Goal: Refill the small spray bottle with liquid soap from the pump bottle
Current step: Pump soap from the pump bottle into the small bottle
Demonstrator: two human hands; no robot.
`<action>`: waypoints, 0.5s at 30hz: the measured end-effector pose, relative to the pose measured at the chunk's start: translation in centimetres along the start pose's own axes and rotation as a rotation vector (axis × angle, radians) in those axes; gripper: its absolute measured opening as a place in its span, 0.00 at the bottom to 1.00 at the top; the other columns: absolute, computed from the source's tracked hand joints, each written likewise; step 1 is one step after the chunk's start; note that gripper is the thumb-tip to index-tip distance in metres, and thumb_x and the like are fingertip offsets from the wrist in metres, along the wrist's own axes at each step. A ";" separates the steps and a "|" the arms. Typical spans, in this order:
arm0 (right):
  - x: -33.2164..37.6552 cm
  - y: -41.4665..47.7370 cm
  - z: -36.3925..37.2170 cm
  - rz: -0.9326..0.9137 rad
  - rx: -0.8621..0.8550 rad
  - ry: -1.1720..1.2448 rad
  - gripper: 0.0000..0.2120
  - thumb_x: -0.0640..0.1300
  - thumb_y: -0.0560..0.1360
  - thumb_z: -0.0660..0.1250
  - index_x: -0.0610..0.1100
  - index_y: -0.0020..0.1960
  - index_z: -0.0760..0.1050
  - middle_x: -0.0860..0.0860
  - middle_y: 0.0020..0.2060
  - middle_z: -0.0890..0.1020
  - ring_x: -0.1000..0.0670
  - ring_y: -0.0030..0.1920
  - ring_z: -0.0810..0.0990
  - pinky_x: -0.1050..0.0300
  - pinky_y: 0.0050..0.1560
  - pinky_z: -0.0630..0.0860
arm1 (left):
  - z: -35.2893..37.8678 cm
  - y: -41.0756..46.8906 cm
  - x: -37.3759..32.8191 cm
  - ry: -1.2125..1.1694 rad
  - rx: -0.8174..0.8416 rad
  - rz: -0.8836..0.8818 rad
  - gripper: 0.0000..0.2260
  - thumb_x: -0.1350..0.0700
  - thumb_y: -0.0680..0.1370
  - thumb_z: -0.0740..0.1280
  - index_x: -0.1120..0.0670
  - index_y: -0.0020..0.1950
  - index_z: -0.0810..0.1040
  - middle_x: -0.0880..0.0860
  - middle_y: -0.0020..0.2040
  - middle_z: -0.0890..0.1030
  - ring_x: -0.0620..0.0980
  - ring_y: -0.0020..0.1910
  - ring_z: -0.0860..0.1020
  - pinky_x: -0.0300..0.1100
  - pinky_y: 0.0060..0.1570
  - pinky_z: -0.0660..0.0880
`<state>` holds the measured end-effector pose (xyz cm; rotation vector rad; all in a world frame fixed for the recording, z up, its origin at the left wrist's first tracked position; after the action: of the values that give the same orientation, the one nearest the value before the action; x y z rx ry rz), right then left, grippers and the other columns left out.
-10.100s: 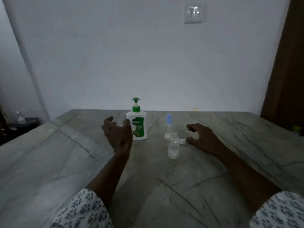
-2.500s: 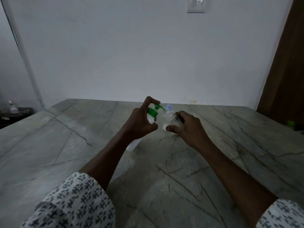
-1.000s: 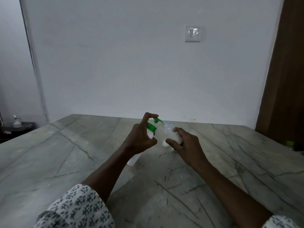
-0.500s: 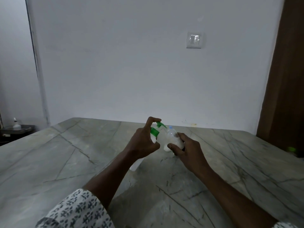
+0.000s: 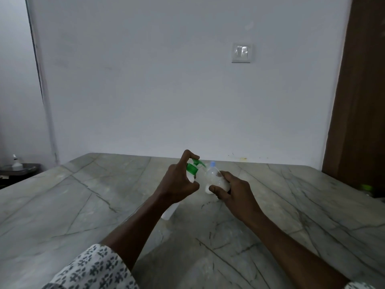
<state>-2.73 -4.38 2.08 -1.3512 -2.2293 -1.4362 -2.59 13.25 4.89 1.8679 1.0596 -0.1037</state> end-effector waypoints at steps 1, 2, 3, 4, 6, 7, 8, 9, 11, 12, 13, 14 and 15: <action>0.1 0.0 -0.1 0.004 -0.006 0.003 0.26 0.53 0.73 0.70 0.43 0.67 0.72 0.45 0.57 0.82 0.48 0.51 0.82 0.64 0.48 0.73 | 0.0 -0.1 0.0 0.001 0.002 -0.001 0.31 0.59 0.66 0.74 0.44 0.64 0.65 0.46 0.46 0.81 0.47 0.36 0.80 0.41 0.37 0.81; 0.1 0.0 -0.2 0.008 -0.015 0.006 0.26 0.53 0.73 0.70 0.43 0.67 0.72 0.45 0.57 0.82 0.47 0.51 0.82 0.64 0.48 0.74 | 0.1 -0.1 -0.1 0.003 0.005 0.003 0.32 0.58 0.66 0.73 0.44 0.66 0.65 0.47 0.46 0.82 0.46 0.36 0.80 0.41 0.37 0.81; 0.1 0.0 -0.3 0.011 -0.024 0.008 0.26 0.53 0.73 0.70 0.43 0.67 0.72 0.45 0.57 0.82 0.47 0.50 0.82 0.64 0.47 0.74 | 0.1 -0.1 -0.1 0.005 0.009 0.008 0.32 0.57 0.66 0.73 0.43 0.66 0.64 0.47 0.46 0.82 0.46 0.36 0.80 0.40 0.37 0.81; 0.1 0.0 -0.3 0.012 -0.030 0.005 0.25 0.53 0.73 0.70 0.43 0.66 0.73 0.45 0.56 0.82 0.48 0.50 0.82 0.64 0.47 0.74 | 0.1 -0.1 -0.2 0.003 0.015 0.011 0.33 0.57 0.66 0.73 0.43 0.67 0.64 0.46 0.46 0.81 0.45 0.36 0.80 0.39 0.37 0.80; 0.0 -0.1 -0.4 0.015 -0.033 0.000 0.25 0.53 0.73 0.71 0.44 0.66 0.73 0.46 0.55 0.82 0.49 0.49 0.82 0.65 0.46 0.73 | 0.2 -0.1 -0.1 -0.003 0.023 0.011 0.33 0.58 0.66 0.74 0.42 0.67 0.64 0.46 0.46 0.81 0.45 0.36 0.80 0.39 0.37 0.80; -0.1 -0.1 -0.4 0.018 -0.032 0.005 0.24 0.53 0.73 0.71 0.44 0.65 0.73 0.46 0.54 0.82 0.49 0.48 0.82 0.64 0.46 0.74 | 0.2 -0.1 -0.1 0.001 0.023 0.011 0.34 0.58 0.66 0.74 0.42 0.67 0.64 0.46 0.47 0.81 0.46 0.36 0.80 0.40 0.37 0.81; -0.1 0.0 -0.4 0.019 -0.031 0.012 0.24 0.53 0.73 0.71 0.44 0.65 0.73 0.46 0.53 0.83 0.49 0.48 0.82 0.63 0.46 0.74 | 0.2 0.0 -0.1 0.008 0.022 0.011 0.34 0.58 0.66 0.74 0.42 0.67 0.64 0.47 0.47 0.81 0.46 0.37 0.80 0.40 0.37 0.81; -0.1 0.0 -0.5 0.017 -0.030 0.015 0.24 0.52 0.73 0.71 0.44 0.65 0.74 0.46 0.53 0.83 0.49 0.48 0.82 0.62 0.47 0.75 | 0.2 0.0 -0.1 0.013 0.020 0.013 0.33 0.58 0.66 0.74 0.42 0.67 0.64 0.47 0.48 0.82 0.46 0.37 0.80 0.41 0.38 0.81; 0.0 0.0 -0.4 0.006 -0.031 0.005 0.24 0.53 0.73 0.71 0.44 0.65 0.74 0.46 0.52 0.83 0.48 0.48 0.82 0.60 0.48 0.76 | 0.2 0.1 0.0 0.011 0.015 0.021 0.33 0.58 0.66 0.74 0.43 0.67 0.64 0.48 0.48 0.82 0.46 0.37 0.81 0.39 0.38 0.80; 0.1 0.0 -0.4 0.002 -0.030 0.001 0.24 0.53 0.73 0.71 0.44 0.65 0.74 0.46 0.53 0.83 0.48 0.48 0.82 0.60 0.48 0.76 | 0.2 0.1 0.0 0.011 0.014 0.021 0.33 0.58 0.66 0.74 0.43 0.66 0.65 0.48 0.48 0.82 0.46 0.37 0.81 0.38 0.38 0.80; 0.1 0.0 -0.3 0.002 -0.025 0.001 0.25 0.53 0.73 0.71 0.43 0.65 0.73 0.46 0.54 0.83 0.48 0.49 0.82 0.61 0.49 0.76 | 0.2 0.1 0.0 0.013 0.012 0.019 0.32 0.59 0.67 0.74 0.44 0.66 0.65 0.48 0.48 0.81 0.46 0.37 0.81 0.37 0.38 0.80; 0.1 0.0 -0.2 0.003 -0.017 0.000 0.25 0.53 0.73 0.71 0.43 0.66 0.73 0.46 0.55 0.82 0.48 0.49 0.82 0.62 0.49 0.75 | 0.2 0.2 0.0 0.015 0.009 0.016 0.31 0.59 0.67 0.75 0.45 0.65 0.65 0.48 0.48 0.81 0.47 0.37 0.80 0.38 0.38 0.80; 0.1 -0.1 -0.1 0.004 -0.009 -0.001 0.26 0.53 0.73 0.71 0.43 0.66 0.73 0.46 0.56 0.82 0.48 0.50 0.82 0.64 0.49 0.75 | 0.2 0.2 0.1 0.017 0.006 0.014 0.30 0.59 0.67 0.75 0.45 0.64 0.66 0.49 0.48 0.82 0.49 0.37 0.80 0.40 0.37 0.80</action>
<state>-2.88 -4.43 2.17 -1.3591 -2.2221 -1.4462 -2.34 13.11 4.90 1.8843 1.0581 -0.0828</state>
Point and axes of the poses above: each hand's wrist, its own y-axis towards the middle knuckle, its own z-axis out of the palm, x = y × z, the point moved 6 cm from there along y, towards the middle knuckle
